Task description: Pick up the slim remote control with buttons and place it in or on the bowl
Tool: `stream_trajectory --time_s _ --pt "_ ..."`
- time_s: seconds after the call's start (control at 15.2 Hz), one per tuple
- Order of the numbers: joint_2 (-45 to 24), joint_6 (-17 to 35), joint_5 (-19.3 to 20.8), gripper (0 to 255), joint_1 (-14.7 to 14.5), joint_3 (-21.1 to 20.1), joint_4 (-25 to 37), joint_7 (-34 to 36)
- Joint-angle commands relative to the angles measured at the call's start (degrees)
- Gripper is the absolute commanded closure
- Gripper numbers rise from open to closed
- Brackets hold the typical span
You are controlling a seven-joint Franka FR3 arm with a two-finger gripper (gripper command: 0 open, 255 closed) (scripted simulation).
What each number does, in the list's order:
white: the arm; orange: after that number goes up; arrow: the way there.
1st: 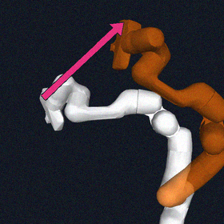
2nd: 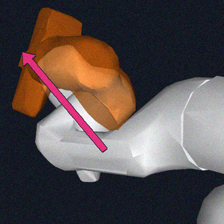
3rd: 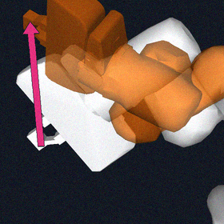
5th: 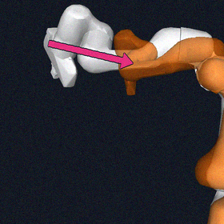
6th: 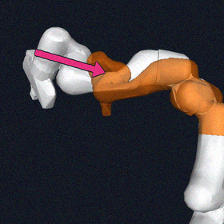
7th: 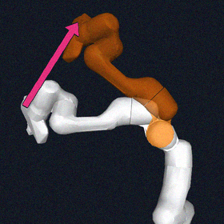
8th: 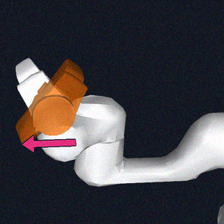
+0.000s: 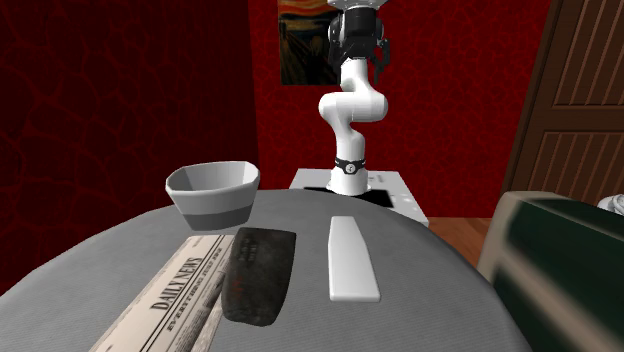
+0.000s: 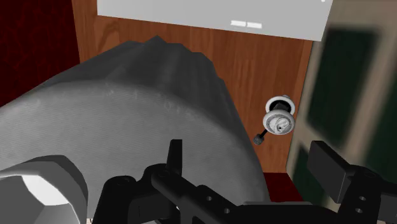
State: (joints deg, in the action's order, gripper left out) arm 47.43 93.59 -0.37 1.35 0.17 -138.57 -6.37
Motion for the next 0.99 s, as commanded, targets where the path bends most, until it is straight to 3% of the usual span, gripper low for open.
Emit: stream_trajectory --time_s 0.0,0.46,0.92 --pt "0.0 0.0 0.0 0 0.0 0.0 0.0 0.0" --pt "-14.6 11.5 0.1 0 0.1 0.2 2.6 -0.1" --pt "-30.2 20.2 0.0 0 0.2 0.4 9.1 -0.3"
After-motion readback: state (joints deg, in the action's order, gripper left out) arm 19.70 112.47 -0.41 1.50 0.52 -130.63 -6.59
